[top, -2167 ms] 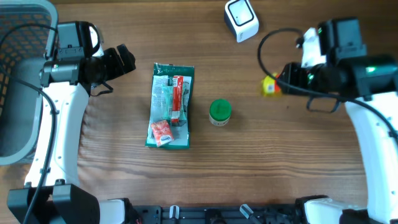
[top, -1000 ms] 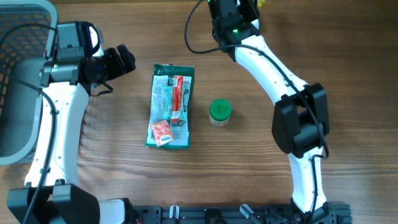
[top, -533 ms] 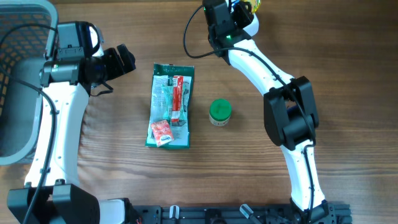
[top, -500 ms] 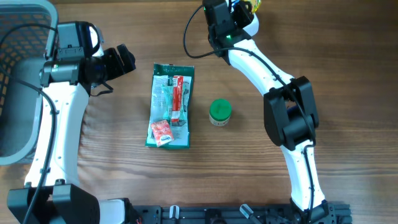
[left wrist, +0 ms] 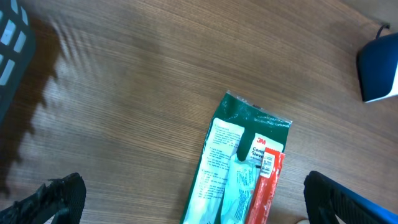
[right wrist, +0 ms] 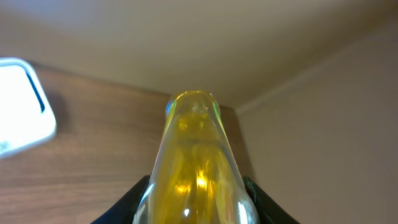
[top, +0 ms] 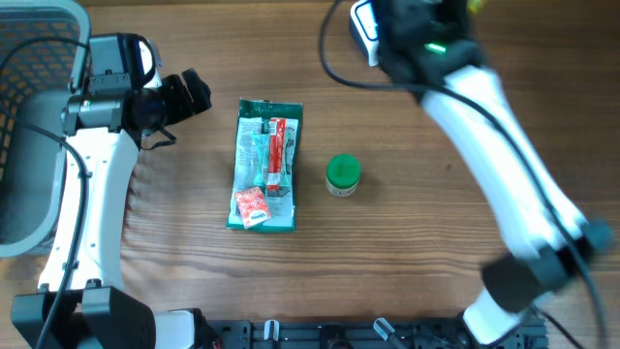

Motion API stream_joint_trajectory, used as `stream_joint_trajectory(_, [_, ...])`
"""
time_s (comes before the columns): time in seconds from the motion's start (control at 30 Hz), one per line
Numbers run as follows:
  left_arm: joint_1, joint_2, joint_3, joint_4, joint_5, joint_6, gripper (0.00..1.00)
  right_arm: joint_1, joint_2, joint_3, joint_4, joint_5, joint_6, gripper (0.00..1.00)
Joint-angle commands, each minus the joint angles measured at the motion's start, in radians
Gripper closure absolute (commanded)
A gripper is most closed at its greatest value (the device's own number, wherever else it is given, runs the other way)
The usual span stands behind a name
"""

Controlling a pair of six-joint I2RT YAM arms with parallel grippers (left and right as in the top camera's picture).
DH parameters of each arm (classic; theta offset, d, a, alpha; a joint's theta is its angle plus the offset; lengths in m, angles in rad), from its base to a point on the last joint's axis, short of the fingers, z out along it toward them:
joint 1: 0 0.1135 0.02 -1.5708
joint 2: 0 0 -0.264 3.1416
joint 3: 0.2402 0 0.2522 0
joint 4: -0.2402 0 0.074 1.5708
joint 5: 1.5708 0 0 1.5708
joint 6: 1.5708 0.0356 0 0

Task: Scan the item barcode
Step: 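Hold the oil bottle in front of the scanner, then pull back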

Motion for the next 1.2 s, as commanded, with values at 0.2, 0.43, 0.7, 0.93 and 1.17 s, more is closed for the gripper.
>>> stream_joint_trajectory(0.2, [0.004, -0.003, 0.012, 0.002, 0.011, 0.021, 0.0, -0.29, -0.187, -0.036, -0.536, -0.706, 0.513, 0.8])
stream_joint_trajectory(0.43, [0.004, -0.003, 0.012, 0.002, 0.011, 0.021, 0.0, -0.348, -0.187, -0.336, -0.428, -0.737, 0.484, 0.77])
stream_joint_trajectory(0.7, [0.004, -0.003, 0.012, 0.002, 0.011, 0.021, 0.0, -0.477, -0.187, -0.603, -0.216, -0.895, 0.31, 0.76])
stream_joint_trajectory(0.93, [0.004, -0.003, 0.012, 0.002, 0.011, 0.021, 0.0, -0.585, -0.187, -0.682, -0.161, -0.891, 0.251, 0.67])
stream_joint_trajectory(1.17, [0.004, -0.003, 0.012, 0.002, 0.012, 0.021, 0.0, -0.585, -0.187, -0.789, -0.043, -0.89, 0.245, 0.36])
